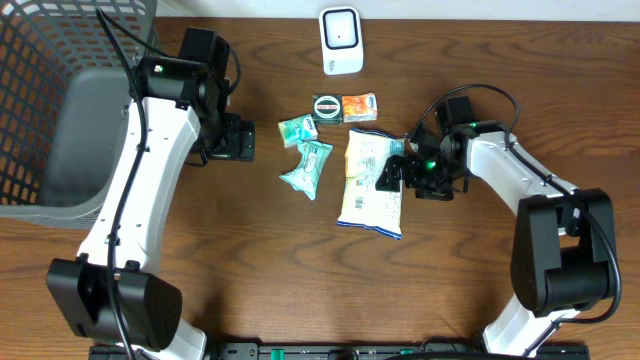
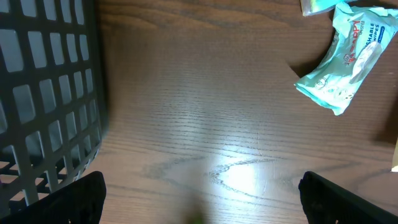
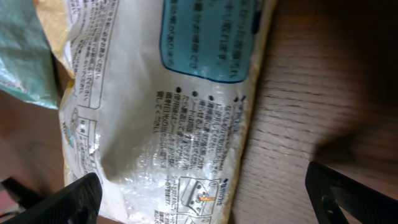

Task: Scan the item barcode

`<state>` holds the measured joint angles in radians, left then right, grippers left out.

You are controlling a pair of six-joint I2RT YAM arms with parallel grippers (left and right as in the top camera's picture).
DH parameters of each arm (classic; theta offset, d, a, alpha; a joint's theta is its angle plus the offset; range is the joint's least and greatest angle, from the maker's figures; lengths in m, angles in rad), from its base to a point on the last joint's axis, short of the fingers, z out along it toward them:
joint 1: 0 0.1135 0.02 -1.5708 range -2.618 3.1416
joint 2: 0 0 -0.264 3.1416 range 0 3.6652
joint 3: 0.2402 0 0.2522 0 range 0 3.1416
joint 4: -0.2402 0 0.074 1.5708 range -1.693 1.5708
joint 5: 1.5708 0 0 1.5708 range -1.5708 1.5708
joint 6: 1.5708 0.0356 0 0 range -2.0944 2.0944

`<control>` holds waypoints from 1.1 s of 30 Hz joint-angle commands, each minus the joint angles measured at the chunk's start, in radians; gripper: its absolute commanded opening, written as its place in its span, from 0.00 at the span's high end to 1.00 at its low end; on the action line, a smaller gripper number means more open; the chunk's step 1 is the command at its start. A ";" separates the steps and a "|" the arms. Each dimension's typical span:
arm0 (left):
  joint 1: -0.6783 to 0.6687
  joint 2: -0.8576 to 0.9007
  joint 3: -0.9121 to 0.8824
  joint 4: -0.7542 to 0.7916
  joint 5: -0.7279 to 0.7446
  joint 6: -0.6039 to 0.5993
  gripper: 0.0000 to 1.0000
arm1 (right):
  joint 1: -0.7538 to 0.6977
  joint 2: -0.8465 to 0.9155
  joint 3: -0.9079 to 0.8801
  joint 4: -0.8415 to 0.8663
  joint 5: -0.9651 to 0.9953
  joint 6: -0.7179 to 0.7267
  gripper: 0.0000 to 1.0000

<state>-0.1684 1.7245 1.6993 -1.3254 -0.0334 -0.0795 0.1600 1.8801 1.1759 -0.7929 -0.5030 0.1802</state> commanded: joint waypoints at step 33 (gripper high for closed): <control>0.003 0.003 -0.003 0.000 -0.016 -0.012 0.02 | -0.007 -0.099 -0.023 0.204 -0.258 0.072 0.99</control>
<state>-0.1684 1.7245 1.6993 -1.3254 -0.0334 -0.0799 0.1680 1.9259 1.1442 -0.6006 -0.7471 0.2531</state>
